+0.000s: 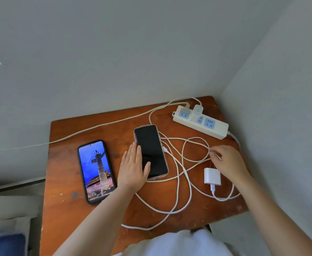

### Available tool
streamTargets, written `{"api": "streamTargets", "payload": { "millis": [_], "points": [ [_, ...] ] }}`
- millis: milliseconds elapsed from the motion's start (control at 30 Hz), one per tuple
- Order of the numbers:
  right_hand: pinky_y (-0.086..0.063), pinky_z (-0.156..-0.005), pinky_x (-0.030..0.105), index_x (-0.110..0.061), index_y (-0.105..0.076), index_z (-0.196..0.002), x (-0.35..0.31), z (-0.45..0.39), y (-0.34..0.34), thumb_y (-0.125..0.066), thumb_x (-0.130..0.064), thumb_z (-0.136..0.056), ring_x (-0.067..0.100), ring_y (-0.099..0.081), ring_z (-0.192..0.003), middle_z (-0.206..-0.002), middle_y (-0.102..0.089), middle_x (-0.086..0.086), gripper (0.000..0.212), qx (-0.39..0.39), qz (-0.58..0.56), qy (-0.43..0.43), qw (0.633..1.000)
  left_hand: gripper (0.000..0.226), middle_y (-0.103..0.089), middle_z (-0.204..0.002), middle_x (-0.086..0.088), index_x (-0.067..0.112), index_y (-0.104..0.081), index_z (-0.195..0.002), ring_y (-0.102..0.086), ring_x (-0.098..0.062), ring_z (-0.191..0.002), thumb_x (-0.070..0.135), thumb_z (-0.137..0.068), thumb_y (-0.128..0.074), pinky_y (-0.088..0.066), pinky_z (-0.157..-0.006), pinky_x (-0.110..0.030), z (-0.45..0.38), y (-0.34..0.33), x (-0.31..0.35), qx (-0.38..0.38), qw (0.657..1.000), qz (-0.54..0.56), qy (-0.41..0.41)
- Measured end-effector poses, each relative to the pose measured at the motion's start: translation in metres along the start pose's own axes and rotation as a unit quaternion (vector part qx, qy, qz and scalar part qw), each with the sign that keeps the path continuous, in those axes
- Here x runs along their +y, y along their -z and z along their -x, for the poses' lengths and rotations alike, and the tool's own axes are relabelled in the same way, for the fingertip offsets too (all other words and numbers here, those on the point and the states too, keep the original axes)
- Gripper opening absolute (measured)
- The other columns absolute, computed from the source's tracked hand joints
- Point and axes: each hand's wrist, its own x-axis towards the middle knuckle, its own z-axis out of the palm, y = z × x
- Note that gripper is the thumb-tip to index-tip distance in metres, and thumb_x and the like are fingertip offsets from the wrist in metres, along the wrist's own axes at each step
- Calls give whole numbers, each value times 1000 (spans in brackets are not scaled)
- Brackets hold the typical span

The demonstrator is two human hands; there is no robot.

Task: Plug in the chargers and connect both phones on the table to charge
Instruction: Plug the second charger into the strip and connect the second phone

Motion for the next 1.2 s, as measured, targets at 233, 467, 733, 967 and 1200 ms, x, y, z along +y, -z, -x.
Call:
{"api": "streamTargets", "payload": {
  "millis": [233, 467, 733, 967, 1200],
  "points": [
    [-49, -76, 28, -14, -42, -127, 14, 17, -16, -50, -62, -81, 22, -58, -109, -124, -59, 5, 66, -152, 138, -117, 972, 62, -1, -155, -8, 12, -4, -143, 3, -18, -141, 41, -94, -30, 8, -109, -26, -1, -1, 0, 10, 1000, 0, 5],
    [-40, -99, 37, -19, -34, -131, 9, 31, -29, -58, -55, -79, 20, -55, -114, -128, -57, 1, 67, -56, 121, -44, 990, 62, -2, -155, -8, 12, -5, -143, 1, -18, -141, 39, -94, -32, 6, -110, -25, 1, 0, 3, 13, 1000, -2, 13],
    [-47, -89, 42, -7, -50, -118, 15, -31, 45, -73, -22, -77, 30, -58, -108, -122, -59, 15, 50, 85, -9, 61, 994, 60, 3, -154, -7, 11, -4, -143, 16, -12, -136, 36, -96, -31, 11, -109, -25, 1, 6, 10, 6, 1000, -17, -2],
    [-27, -100, 40, -15, -50, -123, 20, -87, 61, -57, -29, -88, 25, -53, -108, -118, -60, 9, 38, 54, 193, 105, 974, 58, 1, -155, -6, 10, -6, -143, 11, -14, -140, 34, -96, -31, 9, -109, -26, -16, 12, 32, 36, 999, 6, 30],
    [-33, -88, 37, -18, -57, -111, 8, -106, 66, -52, -41, -90, 22, -57, -96, -104, -65, 6, 32, -44, 233, 63, 969, 59, 0, -155, -5, 12, -5, -143, 9, -18, -141, 39, -96, -27, 11, -107, -27, -41, 4, 60, 33, 998, -32, 32]
  ]
}}
